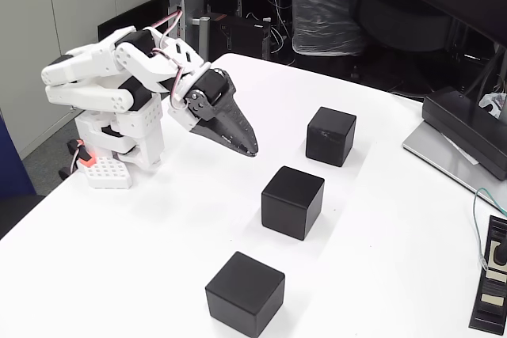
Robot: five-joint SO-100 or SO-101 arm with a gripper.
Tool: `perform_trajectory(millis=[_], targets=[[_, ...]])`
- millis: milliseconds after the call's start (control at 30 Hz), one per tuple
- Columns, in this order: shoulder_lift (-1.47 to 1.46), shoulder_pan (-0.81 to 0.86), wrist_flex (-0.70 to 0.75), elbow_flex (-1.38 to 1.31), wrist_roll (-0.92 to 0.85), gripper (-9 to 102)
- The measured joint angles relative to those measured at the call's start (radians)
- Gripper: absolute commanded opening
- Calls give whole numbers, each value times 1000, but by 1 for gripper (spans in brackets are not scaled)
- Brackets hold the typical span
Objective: Stack the 3 blocks
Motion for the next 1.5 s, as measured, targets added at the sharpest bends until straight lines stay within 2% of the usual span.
perform_trajectory(millis=[1267,1367,1500], targets=[[0,0,0,0,0,-1],[0,0,0,0,-3,3],[0,0,0,0,-103,13]])
